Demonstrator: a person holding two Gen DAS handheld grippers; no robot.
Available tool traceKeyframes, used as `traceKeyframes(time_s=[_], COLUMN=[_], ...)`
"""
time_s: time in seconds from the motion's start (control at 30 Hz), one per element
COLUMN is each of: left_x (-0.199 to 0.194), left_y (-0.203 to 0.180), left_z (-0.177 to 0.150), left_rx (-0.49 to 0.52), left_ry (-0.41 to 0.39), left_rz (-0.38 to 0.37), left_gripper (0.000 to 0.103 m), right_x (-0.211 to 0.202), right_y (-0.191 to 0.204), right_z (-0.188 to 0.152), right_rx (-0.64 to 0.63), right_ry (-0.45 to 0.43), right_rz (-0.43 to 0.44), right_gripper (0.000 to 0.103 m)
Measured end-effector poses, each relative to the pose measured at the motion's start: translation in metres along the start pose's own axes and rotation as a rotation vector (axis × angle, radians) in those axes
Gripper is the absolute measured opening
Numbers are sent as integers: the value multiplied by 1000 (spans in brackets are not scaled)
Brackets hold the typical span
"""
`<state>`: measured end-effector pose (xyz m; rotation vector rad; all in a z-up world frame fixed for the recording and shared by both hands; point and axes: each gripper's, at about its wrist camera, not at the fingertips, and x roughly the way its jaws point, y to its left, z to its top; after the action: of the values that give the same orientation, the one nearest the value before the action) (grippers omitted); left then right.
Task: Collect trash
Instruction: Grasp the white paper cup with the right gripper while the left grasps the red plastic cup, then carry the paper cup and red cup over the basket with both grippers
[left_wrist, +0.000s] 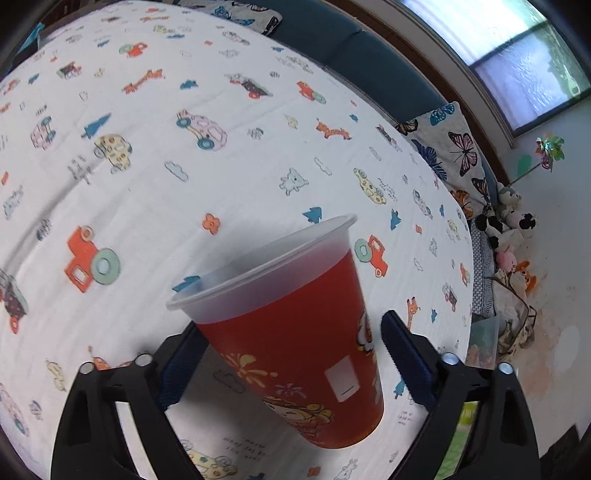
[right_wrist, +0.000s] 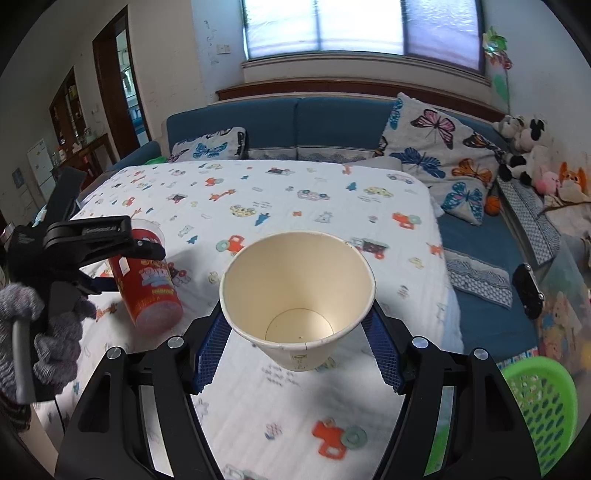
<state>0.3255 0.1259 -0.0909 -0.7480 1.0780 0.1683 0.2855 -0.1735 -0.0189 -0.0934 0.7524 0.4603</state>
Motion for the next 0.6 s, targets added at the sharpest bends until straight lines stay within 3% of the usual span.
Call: traceKeyframes(time_s=[0.23,0.6], left_x=[-1,-24], left_y=[-4,-35], left_z=[-2,-31], left_rx=[31,218], left_ry=[-7,-5], left_rz=[-4,-38], left_gripper=[78,73], right_x=[-24,-58], right_y=[-17,-42], right_z=[-17,-45], right_rx=[50,126], right_ry=[-7,-8], right_rz=[-28,-99], right_gripper=[69,69])
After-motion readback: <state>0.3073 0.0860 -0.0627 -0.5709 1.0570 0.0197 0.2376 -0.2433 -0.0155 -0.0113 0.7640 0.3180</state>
